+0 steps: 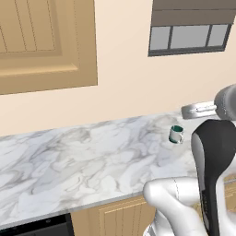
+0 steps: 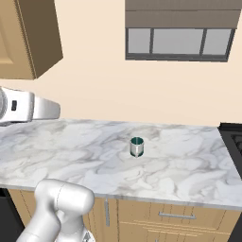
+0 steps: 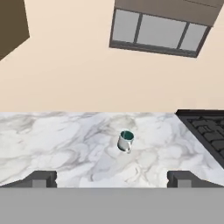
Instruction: Clear the mugs and bowl far away from the sink.
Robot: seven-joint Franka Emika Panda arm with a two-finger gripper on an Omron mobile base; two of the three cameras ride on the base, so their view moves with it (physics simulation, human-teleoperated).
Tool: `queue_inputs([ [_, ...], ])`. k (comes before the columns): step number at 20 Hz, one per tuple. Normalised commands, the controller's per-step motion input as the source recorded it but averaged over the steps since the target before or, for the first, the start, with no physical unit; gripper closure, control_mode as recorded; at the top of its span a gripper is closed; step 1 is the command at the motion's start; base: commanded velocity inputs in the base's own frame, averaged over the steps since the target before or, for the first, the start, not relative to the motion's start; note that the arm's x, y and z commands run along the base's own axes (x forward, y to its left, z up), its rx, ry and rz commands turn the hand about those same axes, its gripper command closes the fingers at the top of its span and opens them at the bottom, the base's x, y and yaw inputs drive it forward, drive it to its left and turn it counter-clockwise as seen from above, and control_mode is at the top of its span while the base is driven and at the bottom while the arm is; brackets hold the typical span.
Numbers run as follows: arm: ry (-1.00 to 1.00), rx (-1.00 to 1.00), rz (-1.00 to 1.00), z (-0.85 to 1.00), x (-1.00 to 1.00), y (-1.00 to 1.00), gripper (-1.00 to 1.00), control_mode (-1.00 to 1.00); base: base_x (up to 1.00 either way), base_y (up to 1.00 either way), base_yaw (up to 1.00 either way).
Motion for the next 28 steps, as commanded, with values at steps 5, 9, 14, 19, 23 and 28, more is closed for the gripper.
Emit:
queue_inputs([
  [5, -0.08, 0.05, 0.01, 0.0, 0.19, -0.32, -1.0, -1.0, 0.0, 0.0, 0.0],
  [9, -0.02, 0.16, 0.06, -0.21, 0.22, -0.33, -1.0, -1.0, 0.0, 0.0, 0.0],
  [14, 0.0, 0.13, 0.01, -0.13, 0.0, -0.02, -1.0, -1.0, 0.0, 0.0, 0.0],
  [19, 0.0, 0.03, 0.0, -0.07, 0.01, 0.0, -1.0, -1.0, 0.0, 0.0, 0.0],
  [23, 0.01, 0.0, 0.0, -0.08, 0.09, 0.0, -1.0, -1.0, 0.0, 0.0, 0.0],
  [28, -0.01, 0.0, -0.13, -0.09, 0.0, -0.27, -1.0, -1.0, 0.0, 0.0, 0.0],
])
